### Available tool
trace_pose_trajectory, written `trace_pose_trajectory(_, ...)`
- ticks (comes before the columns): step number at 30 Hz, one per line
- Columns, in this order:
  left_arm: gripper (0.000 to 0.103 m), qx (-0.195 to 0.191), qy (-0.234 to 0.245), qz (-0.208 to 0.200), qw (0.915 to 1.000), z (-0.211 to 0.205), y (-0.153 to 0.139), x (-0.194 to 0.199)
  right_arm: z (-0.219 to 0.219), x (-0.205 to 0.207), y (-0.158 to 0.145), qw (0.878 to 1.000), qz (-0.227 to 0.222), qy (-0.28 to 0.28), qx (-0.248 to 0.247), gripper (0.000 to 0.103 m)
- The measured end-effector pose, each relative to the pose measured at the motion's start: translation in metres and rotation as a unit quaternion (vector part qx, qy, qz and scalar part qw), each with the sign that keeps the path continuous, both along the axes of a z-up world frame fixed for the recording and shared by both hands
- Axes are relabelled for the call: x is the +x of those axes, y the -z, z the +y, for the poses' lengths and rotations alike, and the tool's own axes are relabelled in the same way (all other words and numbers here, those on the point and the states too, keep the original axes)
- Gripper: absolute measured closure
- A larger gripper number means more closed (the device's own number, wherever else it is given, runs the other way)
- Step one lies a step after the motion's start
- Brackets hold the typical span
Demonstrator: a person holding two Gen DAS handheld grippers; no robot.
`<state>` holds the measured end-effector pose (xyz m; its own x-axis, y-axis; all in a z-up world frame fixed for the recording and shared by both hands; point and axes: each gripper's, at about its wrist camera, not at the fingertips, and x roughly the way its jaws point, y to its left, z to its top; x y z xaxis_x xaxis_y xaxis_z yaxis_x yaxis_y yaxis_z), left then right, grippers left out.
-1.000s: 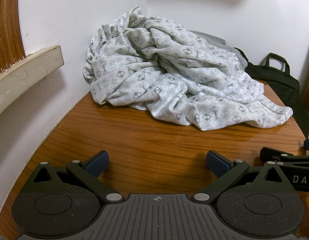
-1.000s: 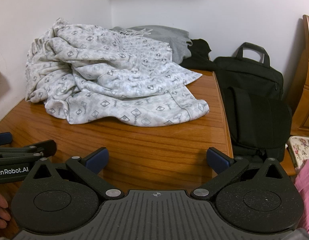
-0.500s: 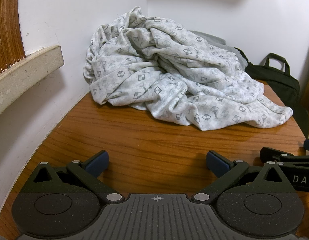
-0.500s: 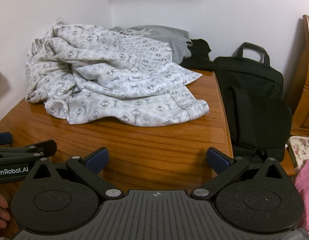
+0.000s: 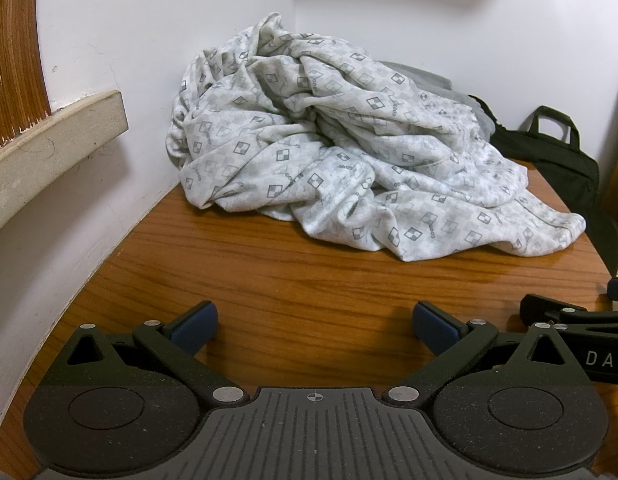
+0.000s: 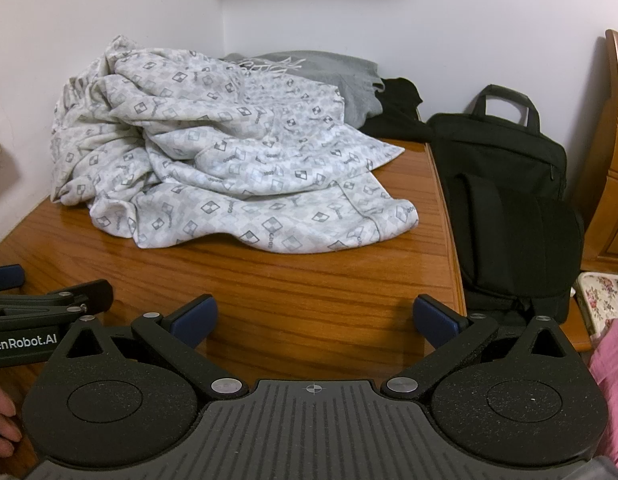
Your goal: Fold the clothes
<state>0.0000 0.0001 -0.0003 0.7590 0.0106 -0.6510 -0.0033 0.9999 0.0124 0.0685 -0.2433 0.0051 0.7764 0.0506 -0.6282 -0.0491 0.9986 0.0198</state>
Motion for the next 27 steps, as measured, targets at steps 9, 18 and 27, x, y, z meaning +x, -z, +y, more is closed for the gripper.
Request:
trace_pose_trajectory(9,0.000,0.000,0.000,0.000,1.0000,-0.0002,0.0001,0.0000,-0.0001,0.0000,-0.0001,1.000,0.000,0.000,0.000,0.000)
trace_pose_trajectory(18,0.000,-0.001,-0.008,0.000,1.0000,-0.0010,0.0001,-0.0005,-0.0004,0.0001,-0.0002,1.000,0.000,0.000,0.000,0.000)
trace_pose_trajectory(27,0.000,-0.002,-0.001,-0.014,0.9999,0.0035,-0.0027,-0.0067,0.0013,0.0003,-0.0002,1.000,0.000,-0.001,0.000,0.000)
